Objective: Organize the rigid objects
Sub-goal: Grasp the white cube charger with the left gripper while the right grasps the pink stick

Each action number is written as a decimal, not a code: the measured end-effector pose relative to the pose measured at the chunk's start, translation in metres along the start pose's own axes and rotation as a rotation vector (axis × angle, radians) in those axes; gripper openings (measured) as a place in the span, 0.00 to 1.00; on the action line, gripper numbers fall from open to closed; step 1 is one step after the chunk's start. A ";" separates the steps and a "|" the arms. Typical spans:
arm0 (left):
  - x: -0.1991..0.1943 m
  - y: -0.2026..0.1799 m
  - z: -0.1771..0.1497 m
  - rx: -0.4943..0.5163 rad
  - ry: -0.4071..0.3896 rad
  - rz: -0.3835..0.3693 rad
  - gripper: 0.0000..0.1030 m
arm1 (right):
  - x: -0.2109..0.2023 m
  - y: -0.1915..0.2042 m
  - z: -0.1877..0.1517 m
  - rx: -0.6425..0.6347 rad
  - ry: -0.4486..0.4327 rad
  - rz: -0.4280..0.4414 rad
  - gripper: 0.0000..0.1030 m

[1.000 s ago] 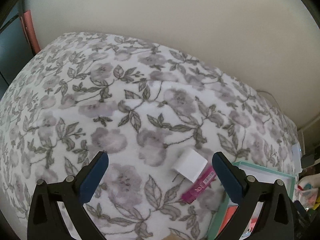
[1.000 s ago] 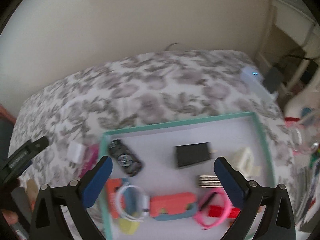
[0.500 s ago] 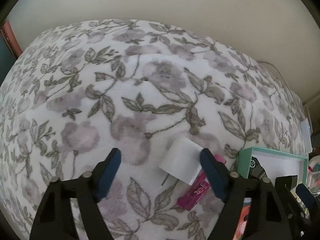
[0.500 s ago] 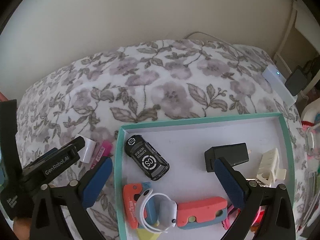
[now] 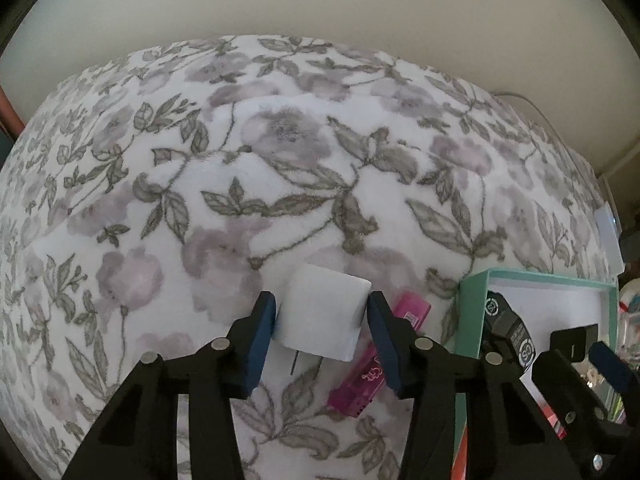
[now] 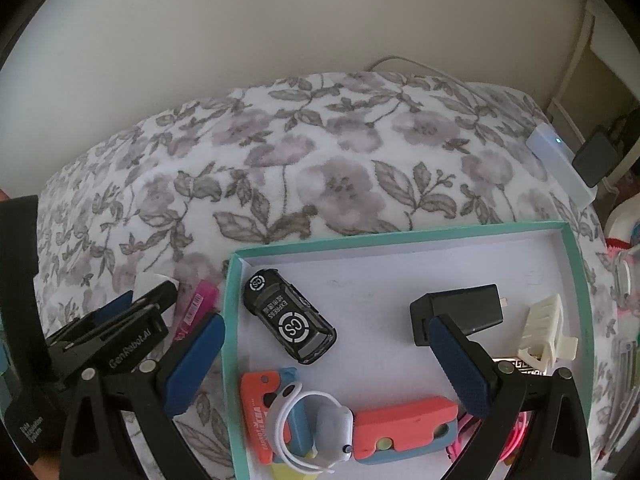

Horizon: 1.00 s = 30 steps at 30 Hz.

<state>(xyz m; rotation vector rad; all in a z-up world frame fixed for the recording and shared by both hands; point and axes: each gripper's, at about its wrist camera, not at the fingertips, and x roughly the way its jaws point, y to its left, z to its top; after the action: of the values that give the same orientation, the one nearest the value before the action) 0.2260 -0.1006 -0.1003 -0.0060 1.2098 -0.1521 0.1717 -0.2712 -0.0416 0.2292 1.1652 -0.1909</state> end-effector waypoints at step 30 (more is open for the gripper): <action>-0.013 0.114 -0.001 -0.245 0.054 0.149 0.46 | 0.030 0.116 -0.020 -0.314 0.054 0.111 0.48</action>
<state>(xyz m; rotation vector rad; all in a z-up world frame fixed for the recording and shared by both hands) 0.2332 0.0134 -0.0989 -0.1257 1.2718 0.1274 0.1964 -0.1553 -0.0677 0.0214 1.2148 0.0971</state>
